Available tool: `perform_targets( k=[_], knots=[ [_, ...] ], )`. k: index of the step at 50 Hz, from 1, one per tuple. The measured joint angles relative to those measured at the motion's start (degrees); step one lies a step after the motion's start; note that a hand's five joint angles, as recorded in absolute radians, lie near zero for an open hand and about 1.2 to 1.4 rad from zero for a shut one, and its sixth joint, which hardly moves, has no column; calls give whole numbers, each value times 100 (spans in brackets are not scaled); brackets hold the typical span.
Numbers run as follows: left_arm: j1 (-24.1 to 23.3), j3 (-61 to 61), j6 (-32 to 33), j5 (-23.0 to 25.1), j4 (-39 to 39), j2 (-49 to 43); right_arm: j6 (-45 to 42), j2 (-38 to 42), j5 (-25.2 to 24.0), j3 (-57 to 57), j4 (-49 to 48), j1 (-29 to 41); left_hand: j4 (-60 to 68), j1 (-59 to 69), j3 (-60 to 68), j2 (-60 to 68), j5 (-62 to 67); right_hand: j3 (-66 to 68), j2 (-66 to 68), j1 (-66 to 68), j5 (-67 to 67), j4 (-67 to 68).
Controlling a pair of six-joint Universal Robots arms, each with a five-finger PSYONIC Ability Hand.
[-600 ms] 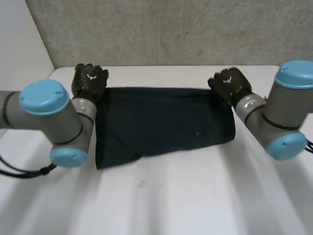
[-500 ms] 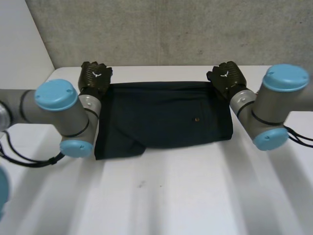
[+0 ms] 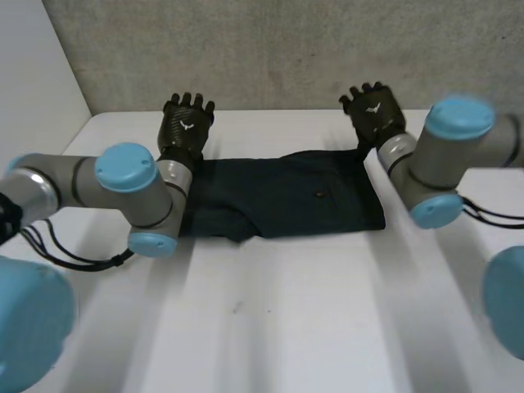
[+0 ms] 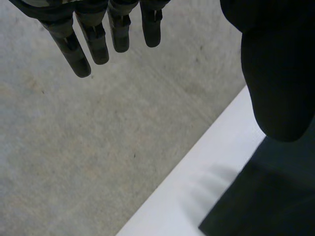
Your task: Fold the shorts.
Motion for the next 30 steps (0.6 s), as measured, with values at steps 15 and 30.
perform_targets(
  k=[15,30],
  knots=[
    [-114,-2924,-1239,-4,-776,2299,696,-1695,-232,2397,1821,-83,0,18,0,-2,1,775,607,491,539,598],
    [51,-2684,-1203,-57,-1033,1304,443,-826,-124,2726,634,-213,13,21,12,12,1,2314,2233,1823,1953,2129]
  ],
)
